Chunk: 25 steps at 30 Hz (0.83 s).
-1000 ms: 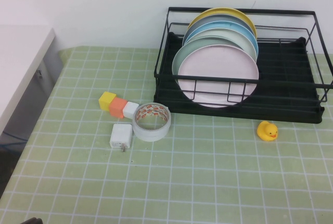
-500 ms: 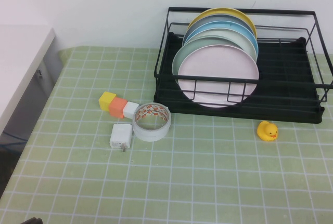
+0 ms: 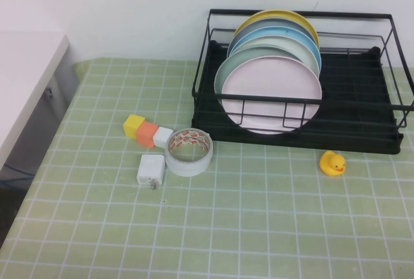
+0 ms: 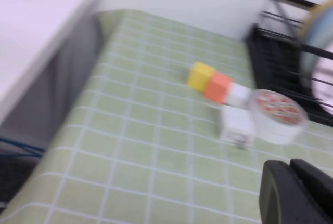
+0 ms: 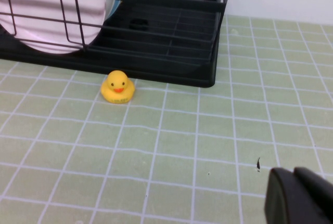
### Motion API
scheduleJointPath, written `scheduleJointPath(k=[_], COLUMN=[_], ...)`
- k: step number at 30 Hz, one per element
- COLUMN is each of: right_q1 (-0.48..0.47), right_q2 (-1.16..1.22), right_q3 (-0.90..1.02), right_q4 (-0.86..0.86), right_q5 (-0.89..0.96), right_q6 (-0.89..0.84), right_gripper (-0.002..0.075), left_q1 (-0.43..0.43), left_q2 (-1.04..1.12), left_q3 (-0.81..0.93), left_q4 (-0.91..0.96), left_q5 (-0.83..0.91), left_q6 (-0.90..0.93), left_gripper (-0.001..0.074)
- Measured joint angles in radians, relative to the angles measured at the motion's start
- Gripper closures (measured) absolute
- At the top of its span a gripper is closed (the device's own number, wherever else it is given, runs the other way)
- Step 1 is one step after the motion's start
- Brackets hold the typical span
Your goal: Place plate on rack
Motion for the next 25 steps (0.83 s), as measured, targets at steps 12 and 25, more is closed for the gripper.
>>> scheduleJointPath(k=[12,25], right_q1=[0.001,0.001], right_q2=[0.000,0.000], right_q3=[0.000,0.000], right_q4=[0.000,0.000], right_q5=[0.002,0.002], right_q6=[0.001,0.001], right_gripper=[0.0726,0.0726], left_q1=[-0.004,-0.004], left_q2=[-0.009,-0.011], left_q3=[0.121,0.121], left_q4=[0.124,0.118], left_q5=[-0.122,-0.078], left_q6=[-0.037,0.020], left_gripper=[0.0736,0.0736])
